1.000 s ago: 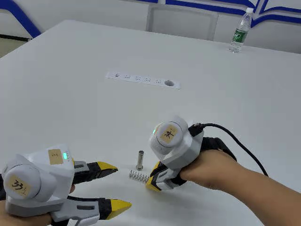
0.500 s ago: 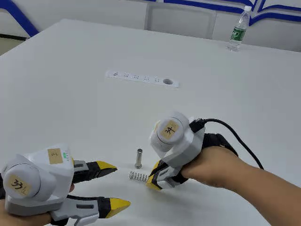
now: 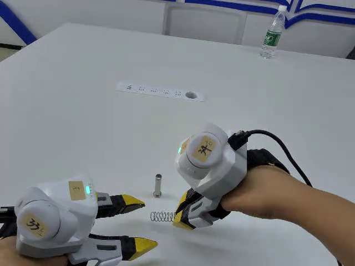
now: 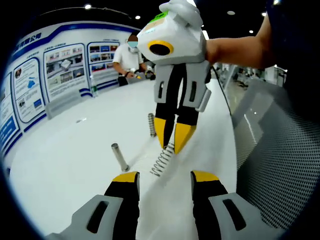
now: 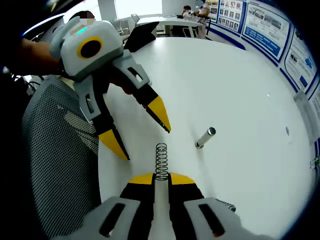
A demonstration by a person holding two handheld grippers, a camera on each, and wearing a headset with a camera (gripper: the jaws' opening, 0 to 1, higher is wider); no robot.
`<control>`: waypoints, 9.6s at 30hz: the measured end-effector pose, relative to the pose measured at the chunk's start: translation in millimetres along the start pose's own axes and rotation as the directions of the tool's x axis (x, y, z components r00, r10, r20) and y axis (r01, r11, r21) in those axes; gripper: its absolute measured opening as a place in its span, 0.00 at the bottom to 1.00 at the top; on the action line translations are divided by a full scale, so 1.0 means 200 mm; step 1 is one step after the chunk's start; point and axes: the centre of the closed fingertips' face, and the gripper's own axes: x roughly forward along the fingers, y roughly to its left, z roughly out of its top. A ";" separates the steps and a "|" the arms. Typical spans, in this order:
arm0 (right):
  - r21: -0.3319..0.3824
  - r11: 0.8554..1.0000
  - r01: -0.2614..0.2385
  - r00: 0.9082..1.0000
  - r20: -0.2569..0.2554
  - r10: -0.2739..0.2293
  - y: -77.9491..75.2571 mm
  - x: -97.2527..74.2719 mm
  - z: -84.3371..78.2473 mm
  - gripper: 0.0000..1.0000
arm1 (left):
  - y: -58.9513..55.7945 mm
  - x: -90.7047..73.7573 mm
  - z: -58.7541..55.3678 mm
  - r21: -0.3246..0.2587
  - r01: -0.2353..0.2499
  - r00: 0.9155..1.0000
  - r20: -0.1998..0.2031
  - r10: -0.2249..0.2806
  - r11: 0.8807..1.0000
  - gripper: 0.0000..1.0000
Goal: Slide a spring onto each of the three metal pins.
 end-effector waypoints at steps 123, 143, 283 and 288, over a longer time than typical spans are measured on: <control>-0.022 0.986 0.167 0.977 0.141 -0.162 -0.35 -0.15 0.37 0.11 | 0.12 -0.07 0.00 -0.153 -0.085 0.995 0.038 0.092 0.985 0.61; -0.022 0.988 0.156 0.983 0.104 -0.153 -0.35 -0.04 0.32 0.11 | 0.13 -0.07 -0.02 -0.158 -0.087 0.995 0.035 0.093 0.984 0.60; 0.415 0.853 0.315 0.772 0.411 -0.485 -0.21 -0.53 -0.76 0.70 | 0.12 -0.11 -0.02 -0.184 -0.104 0.993 0.033 0.111 0.977 0.73; 0.435 0.845 0.311 0.757 0.425 -0.497 -0.22 -0.53 -0.76 0.74 | 0.12 -0.11 -0.02 -0.189 -0.104 0.993 0.039 0.113 0.976 0.74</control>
